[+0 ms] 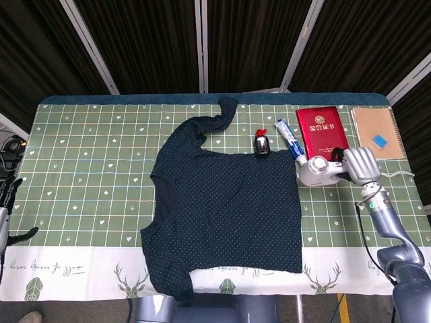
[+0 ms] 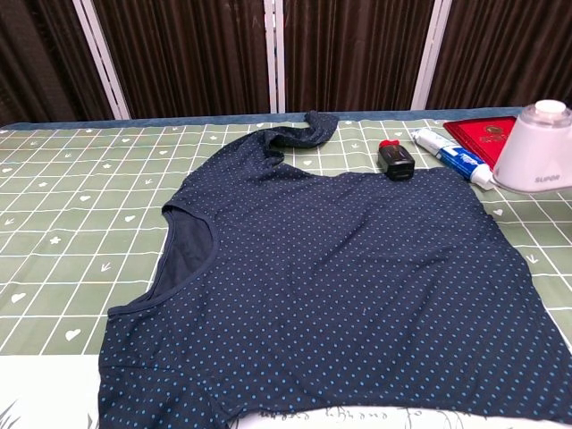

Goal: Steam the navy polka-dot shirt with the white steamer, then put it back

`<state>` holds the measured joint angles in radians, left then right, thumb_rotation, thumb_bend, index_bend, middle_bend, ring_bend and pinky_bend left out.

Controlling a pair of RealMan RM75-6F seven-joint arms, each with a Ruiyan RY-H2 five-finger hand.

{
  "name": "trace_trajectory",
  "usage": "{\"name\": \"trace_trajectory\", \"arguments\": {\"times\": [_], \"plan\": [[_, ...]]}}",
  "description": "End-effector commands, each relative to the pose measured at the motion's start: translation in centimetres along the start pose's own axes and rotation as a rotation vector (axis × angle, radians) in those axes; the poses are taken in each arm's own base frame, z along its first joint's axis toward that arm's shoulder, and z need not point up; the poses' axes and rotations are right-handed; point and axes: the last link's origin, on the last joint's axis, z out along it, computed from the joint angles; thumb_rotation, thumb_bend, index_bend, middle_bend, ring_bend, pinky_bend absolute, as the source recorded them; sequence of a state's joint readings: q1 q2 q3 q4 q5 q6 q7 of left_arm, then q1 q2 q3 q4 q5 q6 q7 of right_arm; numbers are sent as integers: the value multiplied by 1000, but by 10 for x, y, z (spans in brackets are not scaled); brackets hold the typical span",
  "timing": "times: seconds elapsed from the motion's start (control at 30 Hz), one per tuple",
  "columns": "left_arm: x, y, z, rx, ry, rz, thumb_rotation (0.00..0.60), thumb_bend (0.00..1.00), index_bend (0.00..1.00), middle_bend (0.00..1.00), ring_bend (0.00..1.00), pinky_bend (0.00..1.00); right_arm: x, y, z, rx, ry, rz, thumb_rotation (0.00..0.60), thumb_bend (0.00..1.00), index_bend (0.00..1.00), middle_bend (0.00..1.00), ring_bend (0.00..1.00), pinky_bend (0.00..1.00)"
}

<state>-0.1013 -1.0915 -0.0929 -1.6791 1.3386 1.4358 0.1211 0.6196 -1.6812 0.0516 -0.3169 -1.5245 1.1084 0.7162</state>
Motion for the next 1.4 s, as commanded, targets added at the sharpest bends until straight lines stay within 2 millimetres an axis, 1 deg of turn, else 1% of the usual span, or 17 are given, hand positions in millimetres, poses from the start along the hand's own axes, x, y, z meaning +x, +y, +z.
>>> {"name": "trace_trajectory", "arguments": {"times": [0.03,0.13,0.27,0.33,0.37,0.43,0.57,0.63,0.67,0.9,1.03,1.13,1.4], "plan": [[0,0,0,0,0,0,600,0,0,0,0,0,8,-16,-1,104,54,50,600,725,937,751,726,982],[0,0,1,-1,0,0,600,0,0,0,0,0,5,-39,-1,215,58,75,600,724,937,751,727,982],[0,-1,1,1,-2,-1,600,0,0,0,0,0,-9,-78,-4,395,21,54,600,723,936,751,728,982],[0,-1,1,1,-2,0,600,0,0,0,0,0,-16,-92,-8,459,0,40,600,724,935,751,728,982],[0,-1,1,1,-2,0,600,0,0,0,0,0,-22,-103,-11,513,-21,31,600,724,935,751,728,983],[0,-1,1,2,-2,0,600,0,0,0,0,0,-32,-120,-16,582,-46,22,600,724,935,751,728,983],[-1,-2,1,3,-5,-2,600,0,0,0,0,0,-48,-148,-26,667,-81,49,600,724,935,751,728,982],[-1,-2,2,3,-9,-1,600,0,0,0,0,0,-59,-166,-34,735,-114,57,600,724,935,751,728,982],[-1,-2,2,3,-9,-1,600,0,0,0,0,0,-63,-170,-37,748,-121,55,600,723,935,751,728,982],[-4,-2,3,3,-18,4,600,0,0,0,0,0,-79,-188,-52,815,-167,80,600,723,934,751,728,983],[-5,-2,3,5,-21,6,600,0,0,0,0,0,-85,-193,-56,826,-157,87,600,722,934,751,728,982],[-5,-2,3,6,-21,7,600,0,0,0,0,0,-87,-191,-55,815,-151,93,600,722,934,751,728,982],[-7,0,3,3,-27,11,600,0,0,0,0,0,-92,-169,-53,749,-151,58,600,721,932,749,728,982]]}}
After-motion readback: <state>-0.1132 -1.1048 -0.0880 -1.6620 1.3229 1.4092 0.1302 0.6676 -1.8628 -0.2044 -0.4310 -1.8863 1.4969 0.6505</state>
